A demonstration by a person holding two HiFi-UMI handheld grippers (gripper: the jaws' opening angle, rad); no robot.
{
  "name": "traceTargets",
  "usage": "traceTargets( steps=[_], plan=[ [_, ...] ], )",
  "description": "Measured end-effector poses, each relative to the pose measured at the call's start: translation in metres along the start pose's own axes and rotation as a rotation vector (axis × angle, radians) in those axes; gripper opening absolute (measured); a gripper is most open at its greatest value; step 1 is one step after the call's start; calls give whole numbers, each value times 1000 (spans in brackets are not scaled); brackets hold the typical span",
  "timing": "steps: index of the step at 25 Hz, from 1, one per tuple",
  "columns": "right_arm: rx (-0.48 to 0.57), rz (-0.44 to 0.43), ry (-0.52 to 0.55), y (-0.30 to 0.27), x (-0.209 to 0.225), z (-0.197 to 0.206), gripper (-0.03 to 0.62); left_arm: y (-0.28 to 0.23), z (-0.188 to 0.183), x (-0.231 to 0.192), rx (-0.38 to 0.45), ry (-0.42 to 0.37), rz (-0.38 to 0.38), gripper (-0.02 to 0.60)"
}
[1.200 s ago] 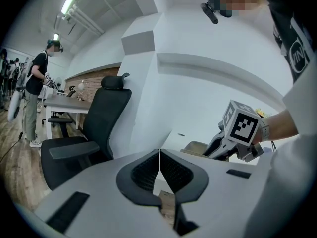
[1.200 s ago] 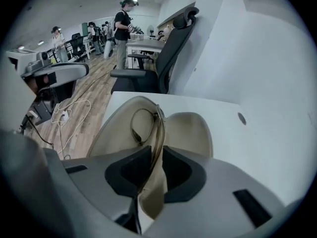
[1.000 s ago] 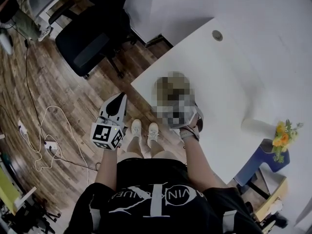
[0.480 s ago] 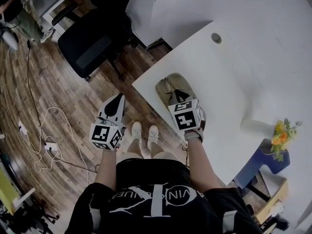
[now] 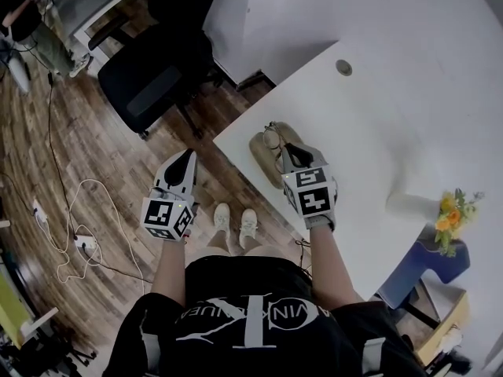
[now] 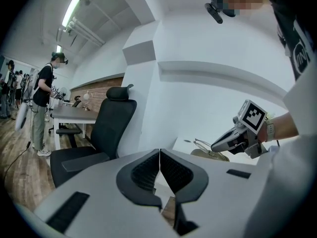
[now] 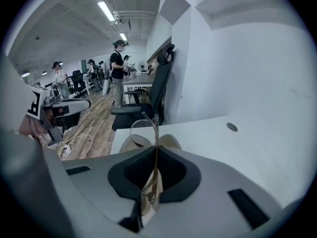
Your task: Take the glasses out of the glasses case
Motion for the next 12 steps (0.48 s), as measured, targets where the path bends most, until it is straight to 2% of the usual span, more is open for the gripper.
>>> traceTargets(
  steps=[8, 12],
  plan=[
    [149, -31, -89, 15, 7, -16, 34, -2, -15, 1, 19, -31, 8, 20],
    [229, -45, -90, 21, 10, -24, 34, -2, -24, -2, 31, -49, 4, 20]
  ],
)
Point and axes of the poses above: the fingertips, and each gripper's own axes: y backward along the fingers, x to its right, z out of its underside, the point moved 6 cm from there along y, backward along the fingers, and after that the axes turned 13 degrees about x, right-handed, at the moved point
